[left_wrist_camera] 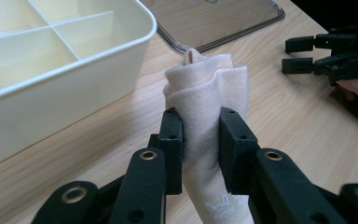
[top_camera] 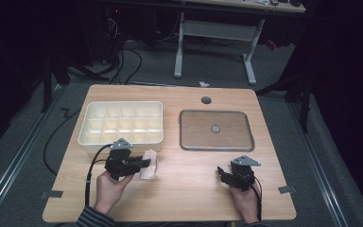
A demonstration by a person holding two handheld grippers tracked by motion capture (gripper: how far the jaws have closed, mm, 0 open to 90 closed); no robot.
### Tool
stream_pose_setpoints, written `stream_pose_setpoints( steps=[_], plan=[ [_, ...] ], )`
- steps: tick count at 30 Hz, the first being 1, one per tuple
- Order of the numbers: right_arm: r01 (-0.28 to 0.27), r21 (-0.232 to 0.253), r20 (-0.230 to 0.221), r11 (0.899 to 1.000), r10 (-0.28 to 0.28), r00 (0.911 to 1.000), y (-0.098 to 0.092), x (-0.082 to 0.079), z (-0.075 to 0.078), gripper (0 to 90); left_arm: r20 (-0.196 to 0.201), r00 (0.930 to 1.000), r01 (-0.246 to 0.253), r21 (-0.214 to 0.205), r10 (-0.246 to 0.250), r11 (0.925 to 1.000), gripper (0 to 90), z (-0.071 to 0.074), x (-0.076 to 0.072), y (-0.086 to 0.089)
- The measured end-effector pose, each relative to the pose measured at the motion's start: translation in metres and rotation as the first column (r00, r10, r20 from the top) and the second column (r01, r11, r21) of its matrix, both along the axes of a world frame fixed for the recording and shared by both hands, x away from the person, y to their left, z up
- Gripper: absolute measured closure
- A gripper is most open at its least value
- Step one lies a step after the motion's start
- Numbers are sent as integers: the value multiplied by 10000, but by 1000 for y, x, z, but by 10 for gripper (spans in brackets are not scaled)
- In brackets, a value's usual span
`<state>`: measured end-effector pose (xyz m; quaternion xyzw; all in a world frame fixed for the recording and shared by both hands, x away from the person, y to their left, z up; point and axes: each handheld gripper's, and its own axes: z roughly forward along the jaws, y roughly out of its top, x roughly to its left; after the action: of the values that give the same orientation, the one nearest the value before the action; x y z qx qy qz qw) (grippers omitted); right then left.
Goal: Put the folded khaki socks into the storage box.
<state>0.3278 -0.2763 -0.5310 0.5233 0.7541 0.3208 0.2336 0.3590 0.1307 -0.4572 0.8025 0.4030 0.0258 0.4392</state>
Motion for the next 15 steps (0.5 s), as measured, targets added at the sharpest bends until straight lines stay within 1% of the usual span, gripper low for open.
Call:
stream_pose_setpoints(
  steps=[5,13,15],
  plan=[
    [-1,1,-1,10000,1,10000,0,0,0,377,-17,9999,-135,-132,134,9998,733,2,-1,7],
    [-3,6,-1,10000,3,10000,0,0,0,377,21,9993,-366,-182,367,9992,731,5,-2,19],
    [-6,3,0,10000,6,10000,0,0,0,376,44,9990,-454,-194,455,9988,731,7,-2,25]
  ],
)
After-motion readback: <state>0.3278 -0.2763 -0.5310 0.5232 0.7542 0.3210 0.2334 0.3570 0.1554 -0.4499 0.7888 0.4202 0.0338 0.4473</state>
